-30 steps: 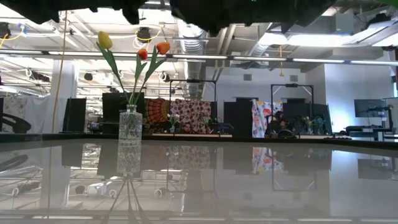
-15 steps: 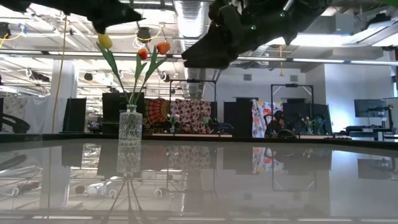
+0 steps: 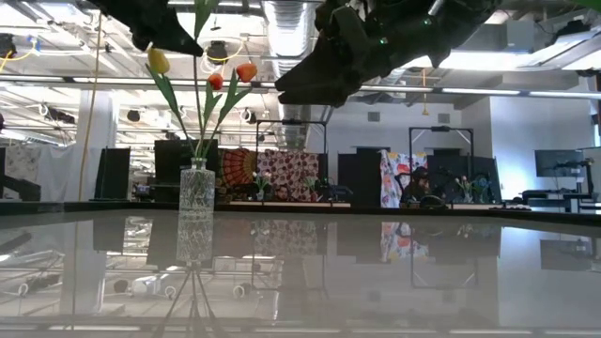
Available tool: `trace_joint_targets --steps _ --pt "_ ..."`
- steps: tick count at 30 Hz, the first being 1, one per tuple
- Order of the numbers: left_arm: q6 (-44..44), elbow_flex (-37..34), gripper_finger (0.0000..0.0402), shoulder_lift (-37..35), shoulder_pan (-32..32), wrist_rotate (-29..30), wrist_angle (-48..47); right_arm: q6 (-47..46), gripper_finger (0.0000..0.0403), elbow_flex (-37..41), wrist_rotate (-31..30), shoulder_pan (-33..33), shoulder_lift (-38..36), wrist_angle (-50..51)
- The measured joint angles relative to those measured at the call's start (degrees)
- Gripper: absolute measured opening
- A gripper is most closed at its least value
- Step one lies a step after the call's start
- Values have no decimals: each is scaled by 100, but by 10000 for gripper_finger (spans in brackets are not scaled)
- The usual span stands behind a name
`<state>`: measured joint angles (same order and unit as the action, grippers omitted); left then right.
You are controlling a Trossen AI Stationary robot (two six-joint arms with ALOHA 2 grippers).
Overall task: Sort flowers into vase by color
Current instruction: Put the yellow flower into the transparent vase
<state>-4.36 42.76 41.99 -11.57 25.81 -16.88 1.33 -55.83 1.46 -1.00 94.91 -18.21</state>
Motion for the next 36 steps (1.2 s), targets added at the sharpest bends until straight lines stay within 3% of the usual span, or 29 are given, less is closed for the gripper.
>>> trace_joint_targets --steps 7,13,22,32,36 --pt "-97 0 0 152 -919 -31 97 -1 270 0 4 27 0 28" --pt "-148 0 0 658 -1403 -632 409 -5 270 0 11 64 0 26" --pt "-341 0 0 1095 -1558 -577 622 16 270 0 13 182 0 360" --pt "-369 0 0 653 -1539 -639 797 19 270 0 13 83 0 408" --pt "-246 -2 0 360 -1463 -1091 744 21 270 0 15 86 0 418"
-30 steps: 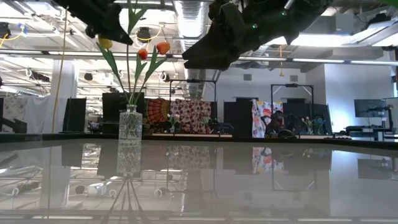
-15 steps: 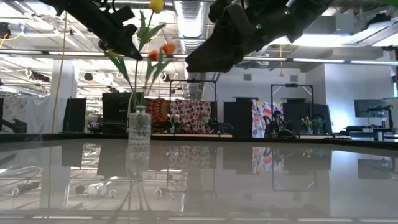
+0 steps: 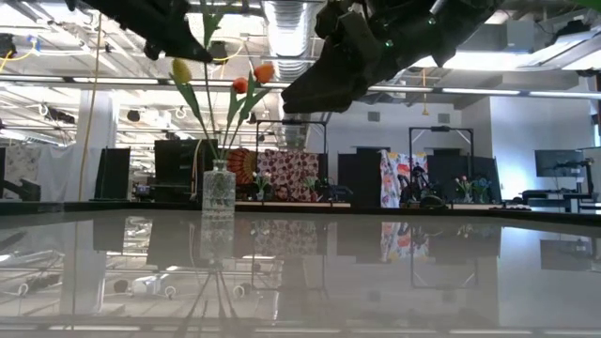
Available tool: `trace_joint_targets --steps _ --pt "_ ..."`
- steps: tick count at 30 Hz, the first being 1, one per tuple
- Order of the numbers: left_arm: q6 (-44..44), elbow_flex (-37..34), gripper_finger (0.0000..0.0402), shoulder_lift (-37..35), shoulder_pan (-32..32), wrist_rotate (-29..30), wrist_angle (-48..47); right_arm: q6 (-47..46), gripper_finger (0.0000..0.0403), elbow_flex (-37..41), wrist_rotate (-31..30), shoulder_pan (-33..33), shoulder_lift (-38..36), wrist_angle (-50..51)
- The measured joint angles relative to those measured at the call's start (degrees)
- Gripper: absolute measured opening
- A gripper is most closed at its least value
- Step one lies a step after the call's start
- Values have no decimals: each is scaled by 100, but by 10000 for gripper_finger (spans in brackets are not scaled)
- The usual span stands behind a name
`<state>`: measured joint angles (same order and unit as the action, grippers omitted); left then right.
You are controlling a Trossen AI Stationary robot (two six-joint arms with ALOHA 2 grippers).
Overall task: Sort flowers into vase by color
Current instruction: Put the yellow flower into the transparent vase
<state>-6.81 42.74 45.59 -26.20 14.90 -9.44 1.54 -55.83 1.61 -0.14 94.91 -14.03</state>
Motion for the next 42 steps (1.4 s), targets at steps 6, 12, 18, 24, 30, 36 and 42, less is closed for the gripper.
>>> trace_joint_targets --steps 6,12,18,24,30,36,42 --pt "475 0 0 -422 197 -1079 -6 -2 270 0 2 -37 0 8" --pt "650 -213 0 -429 621 -1399 48 -3 270 0 -2 -39 0 -27" --pt "342 -1194 0 -541 1164 -557 1291 -6 270 0 -4 -39 0 -21" --pt "-182 -2368 0 -512 1273 812 3261 -7 270 0 -4 -39 0 -16" --pt "-490 -2594 0 -512 1168 1359 3840 -11 270 0 -4 -26 0 -7" --pt "-858 -2487 0 -512 1169 1825 3844 -11 270 0 -6 -26 0 -4" --pt "-891 -2485 0 -510 1099 1983 3722 -9 270 0 -7 -31 0 -17"
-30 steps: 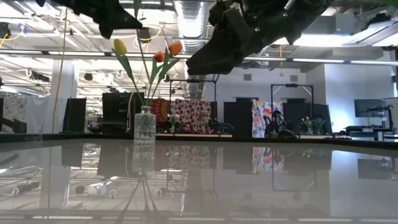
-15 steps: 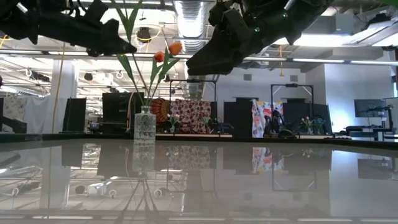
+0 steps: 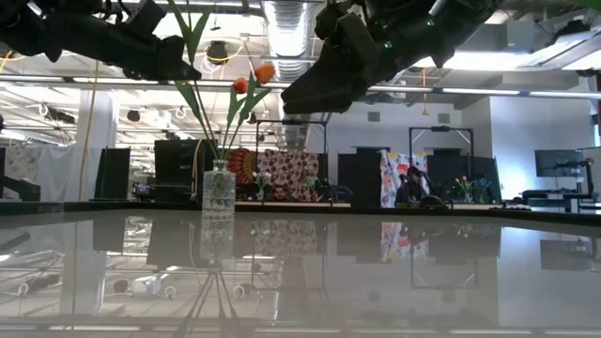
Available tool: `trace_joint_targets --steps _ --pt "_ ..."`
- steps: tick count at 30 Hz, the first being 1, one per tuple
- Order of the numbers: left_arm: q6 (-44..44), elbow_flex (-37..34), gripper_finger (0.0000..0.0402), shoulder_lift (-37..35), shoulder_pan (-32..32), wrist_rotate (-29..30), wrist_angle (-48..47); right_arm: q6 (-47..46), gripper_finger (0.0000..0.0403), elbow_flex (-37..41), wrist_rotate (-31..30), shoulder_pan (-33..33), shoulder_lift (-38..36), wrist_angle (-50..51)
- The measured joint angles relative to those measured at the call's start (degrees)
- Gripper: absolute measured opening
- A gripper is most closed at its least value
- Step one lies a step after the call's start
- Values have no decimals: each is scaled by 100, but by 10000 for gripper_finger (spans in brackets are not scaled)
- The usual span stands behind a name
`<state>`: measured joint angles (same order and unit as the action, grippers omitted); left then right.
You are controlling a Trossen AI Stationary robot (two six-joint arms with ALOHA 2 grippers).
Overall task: Sort flowers into vase by color
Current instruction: Put the yellow flower into the transparent vase
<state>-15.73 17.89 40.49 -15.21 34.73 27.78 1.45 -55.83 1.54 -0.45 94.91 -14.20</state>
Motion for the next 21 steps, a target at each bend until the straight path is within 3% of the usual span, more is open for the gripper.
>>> trace_joint_targets --steps 12,21 --pt "289 -24 0 3 -427 -338 -8 0 270 0 -2 -2 0 -177" --pt "416 -33 0 496 -668 -589 79 0 270 0 -4 -2 0 -175"
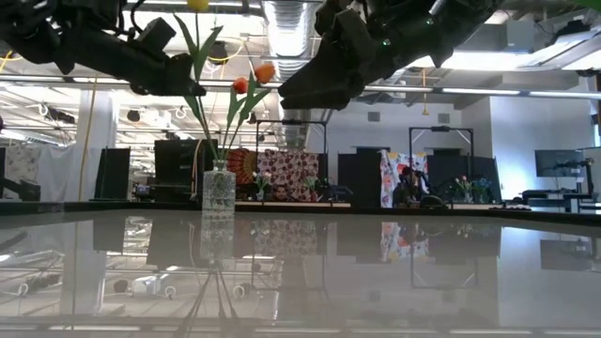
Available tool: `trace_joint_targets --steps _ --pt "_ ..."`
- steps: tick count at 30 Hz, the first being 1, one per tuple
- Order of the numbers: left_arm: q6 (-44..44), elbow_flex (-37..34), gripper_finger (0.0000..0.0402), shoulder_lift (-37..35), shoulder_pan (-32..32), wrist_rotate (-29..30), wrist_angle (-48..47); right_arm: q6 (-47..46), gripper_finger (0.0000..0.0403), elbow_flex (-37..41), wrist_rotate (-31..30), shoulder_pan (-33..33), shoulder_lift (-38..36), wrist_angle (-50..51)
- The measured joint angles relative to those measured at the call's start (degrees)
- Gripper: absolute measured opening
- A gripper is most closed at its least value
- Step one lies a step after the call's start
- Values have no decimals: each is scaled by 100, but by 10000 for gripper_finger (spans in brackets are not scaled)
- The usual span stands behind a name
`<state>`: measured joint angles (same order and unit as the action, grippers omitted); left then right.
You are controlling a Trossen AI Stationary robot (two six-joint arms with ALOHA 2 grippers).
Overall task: Sort flowers into vase by color
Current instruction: Put the yellow flower into the transparent vase
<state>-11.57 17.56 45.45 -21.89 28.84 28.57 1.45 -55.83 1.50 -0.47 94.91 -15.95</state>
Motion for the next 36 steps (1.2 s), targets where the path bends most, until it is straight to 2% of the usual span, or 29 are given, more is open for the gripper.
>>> trace_joint_targets --steps 7,12,18,29,36 --pt "-56 0 0 207 -35 9 318 0 270 0 0 9 0 5" --pt "-28 2 0 16 -35 -109 390 32 270 0 0 -1 0 13" --pt "-144 2 0 -95 -35 69 298 54 270 0 0 -7 0 13" --pt "-52 2 0 246 -35 42 218 80 270 0 12 10 0 -238" --pt "158 2 0 337 -205 32 195 583 270 -2 761 160 -453 -1104"
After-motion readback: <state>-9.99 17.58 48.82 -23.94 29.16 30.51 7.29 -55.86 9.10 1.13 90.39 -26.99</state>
